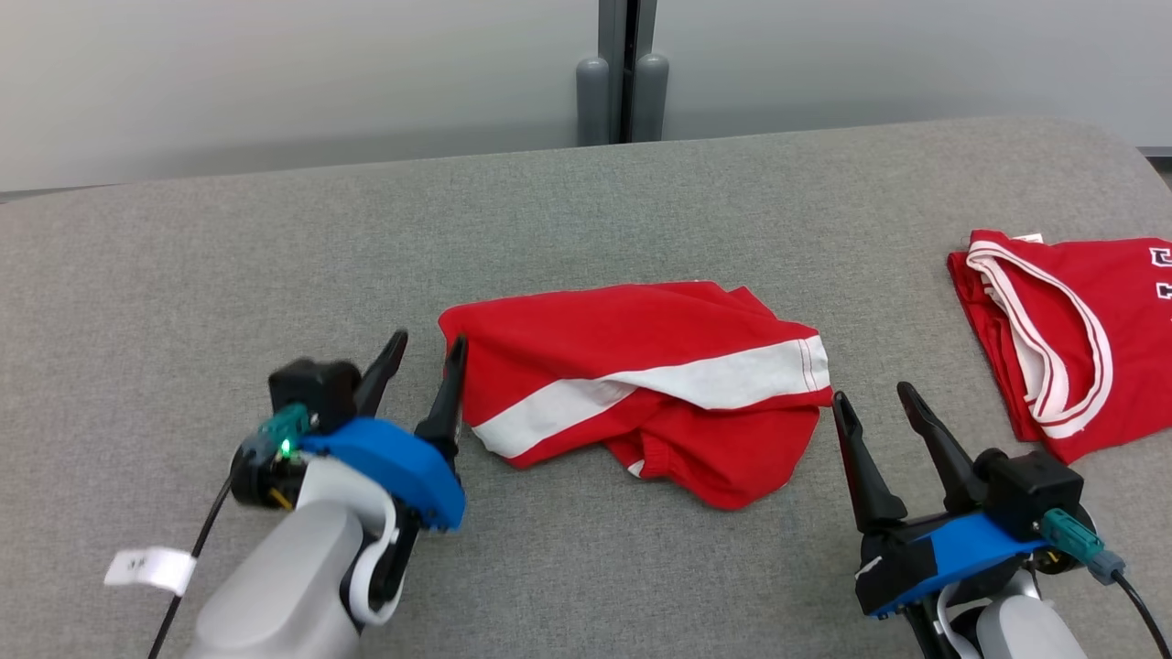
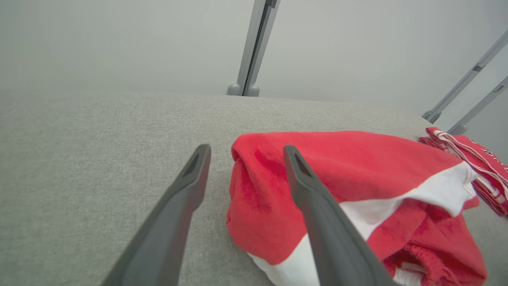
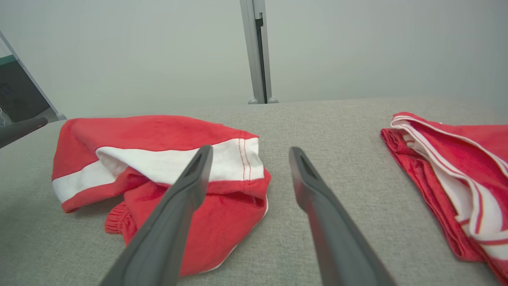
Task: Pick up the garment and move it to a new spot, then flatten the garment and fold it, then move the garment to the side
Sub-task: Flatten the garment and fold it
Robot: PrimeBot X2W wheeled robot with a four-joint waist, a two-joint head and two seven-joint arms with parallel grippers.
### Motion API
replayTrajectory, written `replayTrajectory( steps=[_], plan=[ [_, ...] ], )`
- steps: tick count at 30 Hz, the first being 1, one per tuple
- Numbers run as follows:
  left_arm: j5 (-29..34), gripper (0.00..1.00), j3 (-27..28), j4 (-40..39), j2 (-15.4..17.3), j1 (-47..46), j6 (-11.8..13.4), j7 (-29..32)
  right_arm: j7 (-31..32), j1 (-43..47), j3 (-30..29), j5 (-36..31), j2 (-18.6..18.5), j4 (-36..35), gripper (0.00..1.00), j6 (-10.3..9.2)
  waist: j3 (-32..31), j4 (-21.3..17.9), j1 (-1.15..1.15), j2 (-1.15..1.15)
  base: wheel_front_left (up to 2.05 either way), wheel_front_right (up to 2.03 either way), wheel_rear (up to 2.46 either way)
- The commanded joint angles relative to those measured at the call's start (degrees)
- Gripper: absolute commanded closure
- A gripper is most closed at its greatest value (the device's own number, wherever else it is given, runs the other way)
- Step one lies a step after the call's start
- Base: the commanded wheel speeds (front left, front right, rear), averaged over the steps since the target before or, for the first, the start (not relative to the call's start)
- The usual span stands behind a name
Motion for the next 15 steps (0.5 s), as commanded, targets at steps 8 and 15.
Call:
replayTrajectory(
  steps=[8,15],
  plan=[
    [-4.6,0.0,-0.3,-7.0,2.0,9.8,1.5,5.1,0.2,0.9,-0.2,0.0,0.2,-1.3,0.0,0.01,0.6,-1.1,0.0,0.0,0.0,0.0,0.0],
    [-8.4,0.0,0.6,-7.3,-0.2,9.1,0.3,7.8,0.0,-0.1,0.2,0.2,0.3,-1.2,0.0,0.01,1.6,-2.6,0.0,0.0,0.0,0.0,0.0]
  ],
)
